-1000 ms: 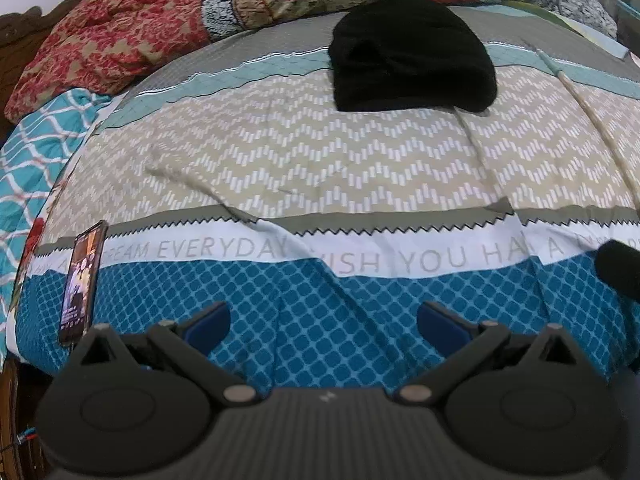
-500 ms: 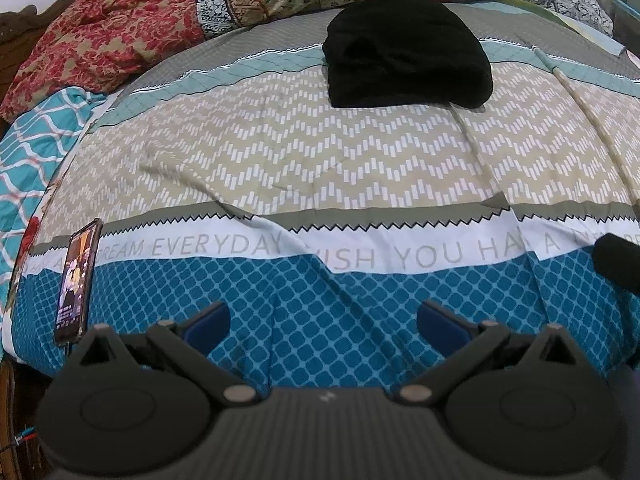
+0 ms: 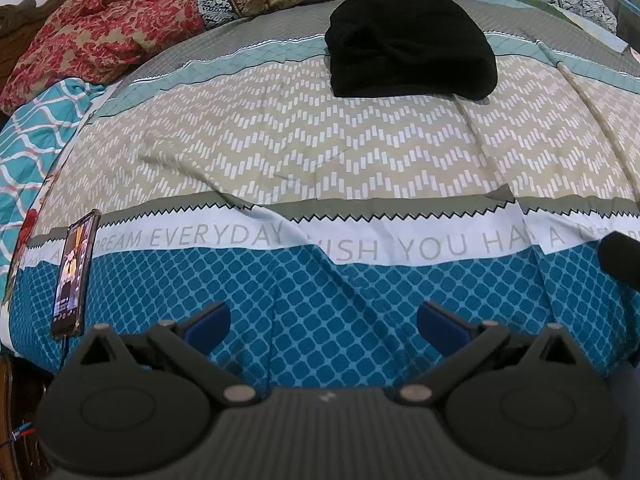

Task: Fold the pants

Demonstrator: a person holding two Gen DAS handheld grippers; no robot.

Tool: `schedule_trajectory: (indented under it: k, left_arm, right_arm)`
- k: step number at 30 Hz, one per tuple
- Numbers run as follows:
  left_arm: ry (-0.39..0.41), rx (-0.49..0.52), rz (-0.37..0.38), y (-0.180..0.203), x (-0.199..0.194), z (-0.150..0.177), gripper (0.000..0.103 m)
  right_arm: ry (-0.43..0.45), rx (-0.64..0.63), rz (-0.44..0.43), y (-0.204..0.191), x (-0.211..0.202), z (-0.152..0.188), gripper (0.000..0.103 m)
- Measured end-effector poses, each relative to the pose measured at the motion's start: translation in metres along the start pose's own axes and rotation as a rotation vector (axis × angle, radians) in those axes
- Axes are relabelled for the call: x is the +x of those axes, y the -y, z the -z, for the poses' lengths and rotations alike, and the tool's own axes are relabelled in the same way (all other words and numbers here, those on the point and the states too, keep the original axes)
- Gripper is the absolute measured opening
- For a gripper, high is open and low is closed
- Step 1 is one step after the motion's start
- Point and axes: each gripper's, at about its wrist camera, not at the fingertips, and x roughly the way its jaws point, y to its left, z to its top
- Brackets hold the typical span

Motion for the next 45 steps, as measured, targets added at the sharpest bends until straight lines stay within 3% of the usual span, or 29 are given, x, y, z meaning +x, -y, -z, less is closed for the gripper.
schedule_trajectory:
  k: [35,45]
  left_arm:
    - [-0.008,0.03,-0.012,0.0047,0.0029,0.0018,0.103]
    - [0.068,0.065,-0.11,0.0053,-0.0036,-0.0009,0.103]
  right_arm:
    - [-0.008,0.0,0.004,0.0008,0.0021,0.0017,0.103]
    - [-0.009,-0.002,0.004,0.0004,0.0032,0.0014,0.103]
